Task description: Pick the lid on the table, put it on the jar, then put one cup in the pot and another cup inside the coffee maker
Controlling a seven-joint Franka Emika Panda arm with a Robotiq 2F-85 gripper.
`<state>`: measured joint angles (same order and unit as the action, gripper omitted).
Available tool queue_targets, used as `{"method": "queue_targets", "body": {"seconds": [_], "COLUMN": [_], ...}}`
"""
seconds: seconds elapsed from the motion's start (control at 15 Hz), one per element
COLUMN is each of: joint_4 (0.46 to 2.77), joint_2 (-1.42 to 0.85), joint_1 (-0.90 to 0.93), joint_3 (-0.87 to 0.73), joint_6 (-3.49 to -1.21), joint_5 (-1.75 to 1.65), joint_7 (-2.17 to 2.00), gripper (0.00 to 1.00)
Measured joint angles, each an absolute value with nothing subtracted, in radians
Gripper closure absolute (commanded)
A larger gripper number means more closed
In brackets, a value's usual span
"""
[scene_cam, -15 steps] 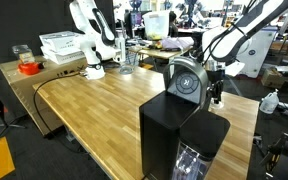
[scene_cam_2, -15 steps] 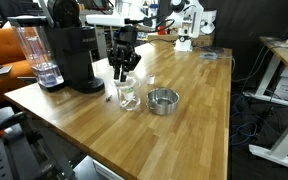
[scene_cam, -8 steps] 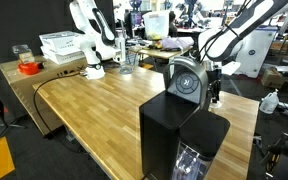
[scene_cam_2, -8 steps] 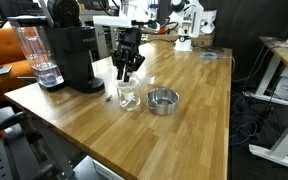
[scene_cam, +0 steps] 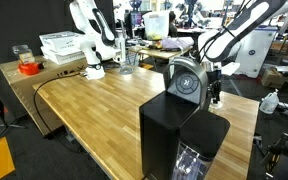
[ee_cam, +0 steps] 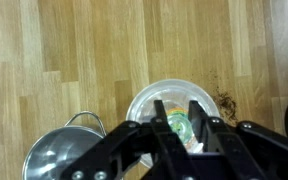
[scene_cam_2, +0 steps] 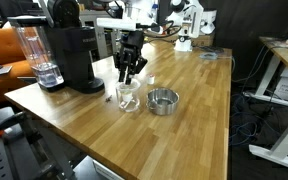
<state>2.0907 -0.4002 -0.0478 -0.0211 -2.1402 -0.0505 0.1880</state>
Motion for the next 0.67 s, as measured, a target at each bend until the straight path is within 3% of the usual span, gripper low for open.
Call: {"method": "queue_targets", "body": {"seconds": [0.2, 0.27, 0.33, 0.47, 0.67], "joint_4": [2.082, 2.079, 2.076, 2.072, 2.069], "joint_2": [-0.406, -0.407, -0.408, -0.41, -0.413], "joint_1": [-0.048, -0.048, -0.048, -0.048, -0.048], "joint_3": [-0.021, -0.021, -0.021, -0.02, -0.02], "joint_6": [-2.138, -2.137, -2.135, -2.13, -2.116], "joint_5": [-0.051, -0.051, -0.051, -0.051, -0.051], "joint_7": [0.193, 0.194, 0.194, 0.194, 0.194], "gripper": [0.93, 0.8, 0.46, 0.39, 0.18]}}
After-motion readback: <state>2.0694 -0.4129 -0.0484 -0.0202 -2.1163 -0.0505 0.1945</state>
